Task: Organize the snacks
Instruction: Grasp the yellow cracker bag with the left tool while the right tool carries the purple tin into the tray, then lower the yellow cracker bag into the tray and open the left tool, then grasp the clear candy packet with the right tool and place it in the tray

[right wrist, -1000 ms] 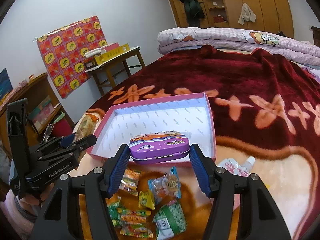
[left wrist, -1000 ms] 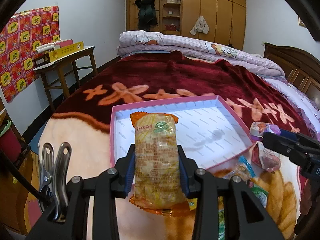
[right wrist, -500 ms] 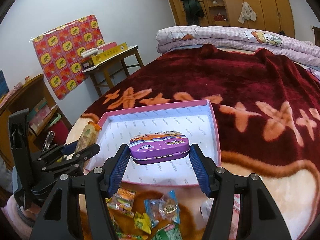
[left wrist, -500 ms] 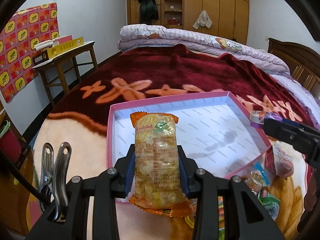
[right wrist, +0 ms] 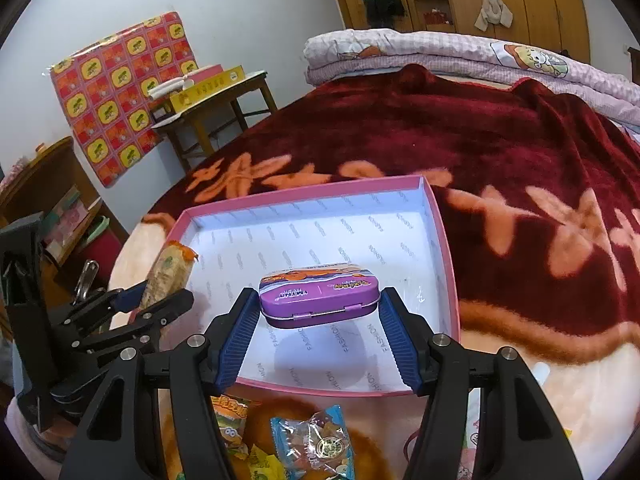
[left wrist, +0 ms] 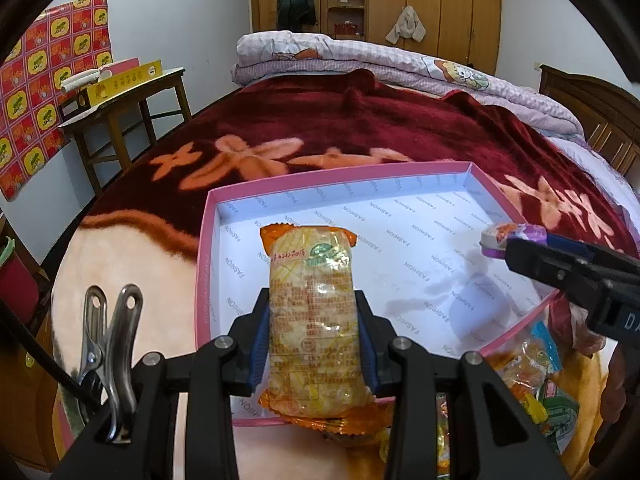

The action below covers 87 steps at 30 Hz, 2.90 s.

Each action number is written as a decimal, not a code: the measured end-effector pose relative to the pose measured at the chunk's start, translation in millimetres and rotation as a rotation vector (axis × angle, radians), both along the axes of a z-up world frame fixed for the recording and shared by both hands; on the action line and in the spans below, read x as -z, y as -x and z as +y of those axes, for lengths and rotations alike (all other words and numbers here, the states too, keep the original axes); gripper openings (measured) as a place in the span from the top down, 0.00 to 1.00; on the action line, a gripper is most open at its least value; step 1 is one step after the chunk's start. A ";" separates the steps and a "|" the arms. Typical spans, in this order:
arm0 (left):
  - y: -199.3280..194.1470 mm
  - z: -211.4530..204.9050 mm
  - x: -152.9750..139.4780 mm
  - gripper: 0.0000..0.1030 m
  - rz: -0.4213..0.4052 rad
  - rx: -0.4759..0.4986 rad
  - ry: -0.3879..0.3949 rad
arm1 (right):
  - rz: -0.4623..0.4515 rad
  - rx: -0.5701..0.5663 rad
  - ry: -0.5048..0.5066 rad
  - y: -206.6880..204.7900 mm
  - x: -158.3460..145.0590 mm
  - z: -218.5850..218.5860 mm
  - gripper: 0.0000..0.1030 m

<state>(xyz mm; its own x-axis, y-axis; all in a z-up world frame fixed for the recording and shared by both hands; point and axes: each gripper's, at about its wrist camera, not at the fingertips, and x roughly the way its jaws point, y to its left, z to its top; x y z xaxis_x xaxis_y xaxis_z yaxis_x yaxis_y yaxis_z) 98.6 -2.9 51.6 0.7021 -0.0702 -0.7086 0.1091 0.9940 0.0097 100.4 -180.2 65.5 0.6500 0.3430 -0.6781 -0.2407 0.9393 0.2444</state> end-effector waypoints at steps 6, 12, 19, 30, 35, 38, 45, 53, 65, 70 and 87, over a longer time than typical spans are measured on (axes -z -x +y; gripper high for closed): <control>-1.1 -1.3 2.2 0.61 0.009 0.002 -0.013 | 0.009 -0.003 0.008 -1.0 4.1 1.4 0.39; 0.9 -0.7 -1.7 0.55 0.008 -0.002 -0.018 | 0.006 -0.008 0.008 -0.2 5.2 3.3 0.38; 10.4 2.4 -9.2 0.55 -0.001 -0.005 -0.011 | -0.024 -0.002 0.003 7.1 -1.0 2.5 0.38; 34.9 7.5 -18.4 0.55 0.010 -0.011 0.013 | -0.024 0.006 -0.020 29.3 -7.6 -5.1 0.38; 46.5 9.9 -18.0 0.55 0.030 -0.010 0.041 | -0.004 0.014 -0.029 41.5 -4.6 -11.0 0.38; 52.3 9.2 -15.3 0.55 0.049 -0.005 0.054 | 0.006 0.012 -0.026 48.2 -2.8 -13.0 0.38; 61.7 7.6 -6.4 0.55 0.096 0.007 0.081 | 0.033 0.007 -0.030 59.7 5.0 -16.4 0.38; 63.5 3.9 6.6 0.55 0.135 0.014 0.086 | 0.064 0.011 -0.018 66.8 17.1 -19.2 0.38; 57.4 5.0 21.6 0.55 0.159 -0.004 0.114 | 0.089 0.004 -0.005 63.6 29.6 -16.6 0.39; 55.2 2.0 25.4 0.55 0.158 -0.004 0.108 | 0.105 0.007 -0.010 60.6 36.1 -17.0 0.40; 54.7 -1.3 28.0 0.66 0.140 0.006 0.090 | 0.126 -0.012 -0.071 60.7 42.5 -17.2 0.71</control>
<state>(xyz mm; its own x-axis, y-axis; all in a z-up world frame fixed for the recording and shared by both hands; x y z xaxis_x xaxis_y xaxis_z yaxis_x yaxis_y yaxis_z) 43.9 -4.2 23.6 0.5961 -0.1422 -0.7902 0.1094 0.9894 -0.0955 39.8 -197.4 23.0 0.5573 0.3999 -0.7277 -0.2148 0.9160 0.3388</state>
